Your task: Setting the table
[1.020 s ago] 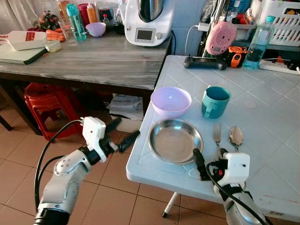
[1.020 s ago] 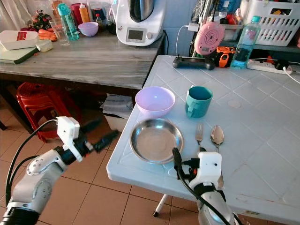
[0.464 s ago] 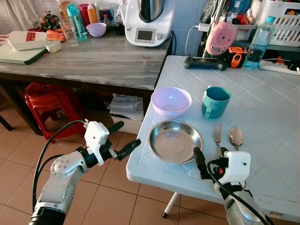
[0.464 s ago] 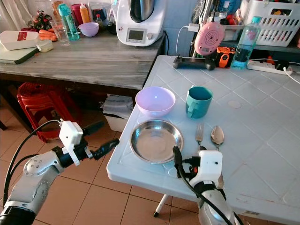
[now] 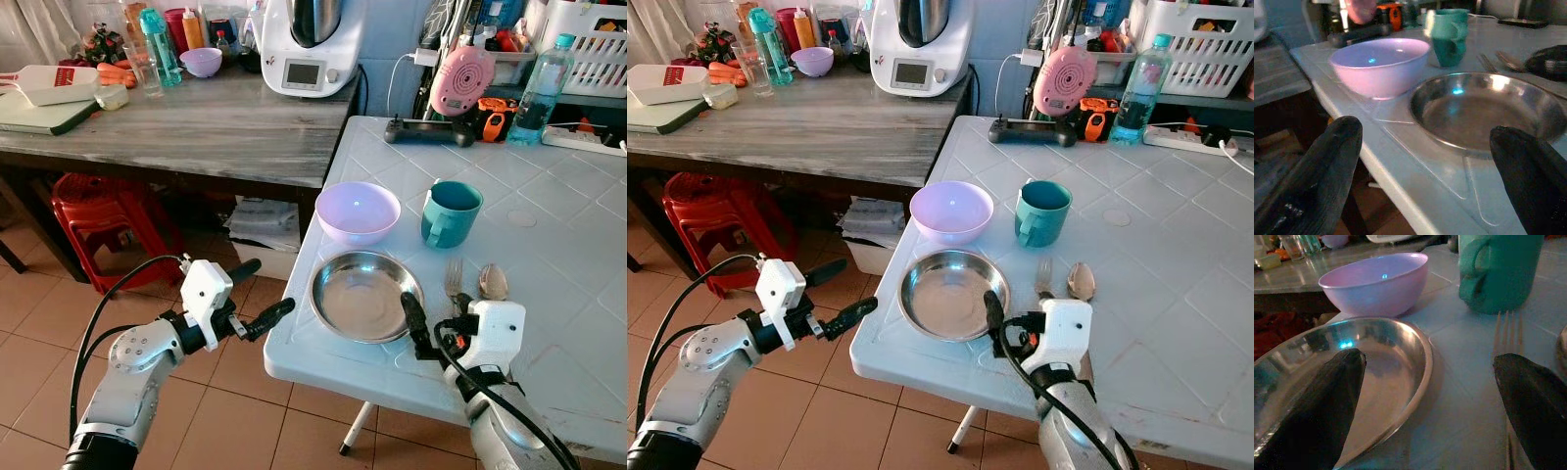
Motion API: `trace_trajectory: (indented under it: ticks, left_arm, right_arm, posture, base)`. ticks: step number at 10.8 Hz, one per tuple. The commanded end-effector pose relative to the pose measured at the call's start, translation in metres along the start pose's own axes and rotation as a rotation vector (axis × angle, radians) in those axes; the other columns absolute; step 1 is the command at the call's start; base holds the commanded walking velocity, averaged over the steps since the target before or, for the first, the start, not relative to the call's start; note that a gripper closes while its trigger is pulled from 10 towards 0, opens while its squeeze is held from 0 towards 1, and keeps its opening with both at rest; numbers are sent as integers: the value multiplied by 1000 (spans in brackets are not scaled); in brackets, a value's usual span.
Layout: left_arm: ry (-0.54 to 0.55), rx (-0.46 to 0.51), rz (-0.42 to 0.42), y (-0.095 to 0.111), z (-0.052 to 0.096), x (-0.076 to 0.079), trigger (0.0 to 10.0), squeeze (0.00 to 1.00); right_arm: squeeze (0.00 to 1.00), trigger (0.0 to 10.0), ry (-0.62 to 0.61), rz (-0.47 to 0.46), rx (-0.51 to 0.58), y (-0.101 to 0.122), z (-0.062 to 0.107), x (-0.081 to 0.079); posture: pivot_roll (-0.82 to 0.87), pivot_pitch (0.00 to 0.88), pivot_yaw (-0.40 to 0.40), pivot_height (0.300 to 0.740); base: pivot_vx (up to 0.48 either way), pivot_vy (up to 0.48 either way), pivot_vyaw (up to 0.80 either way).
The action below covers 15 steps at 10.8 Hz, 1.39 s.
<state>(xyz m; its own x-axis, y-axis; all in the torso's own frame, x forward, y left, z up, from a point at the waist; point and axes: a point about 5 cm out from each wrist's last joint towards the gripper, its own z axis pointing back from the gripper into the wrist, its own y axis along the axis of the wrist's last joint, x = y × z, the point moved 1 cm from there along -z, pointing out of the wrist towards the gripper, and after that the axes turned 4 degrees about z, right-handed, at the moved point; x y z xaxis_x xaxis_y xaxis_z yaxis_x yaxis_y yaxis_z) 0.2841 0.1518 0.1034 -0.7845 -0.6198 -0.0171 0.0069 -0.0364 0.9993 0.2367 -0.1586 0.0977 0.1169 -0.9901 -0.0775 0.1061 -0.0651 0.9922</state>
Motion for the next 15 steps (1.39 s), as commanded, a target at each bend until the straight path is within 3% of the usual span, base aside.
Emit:
trace_trajectory:
  ticks: [1,4,6,10,15]
  left_arm:
    - [-28,-19,-36,0,1,0,10000,0]
    - [-62,-27,-72,-3,0,3,10000,0]
    - [-87,-27,-100,-4,-1,6,10000,0]
    - [-127,-44,-128,-6,1,12,10000,0]
    - [-145,-37,-146,-3,0,11,10000,0]
  right_arm:
    - [0,10000,1,-14,0,3,-3,0]
    - [0,10000,48,-47,-64,-2,-21,3]
    - [0,0,65,-76,-102,-7,-25,-1]
    - [0,0,133,-118,-185,-19,-25,-9]
    - [0,0,118,-189,-233,-26,-27,-9]
  posture:
    - [14,0,57,740]
    - [14,0,60,740]
    - [24,2,57,740]
    - [27,7,59,740]
    - [32,0,70,740]
  base:
    - [0,0,0]
    - [0,0,0]
    - [0,0,0]
    - [0,0,0]
    - [0,0,0]
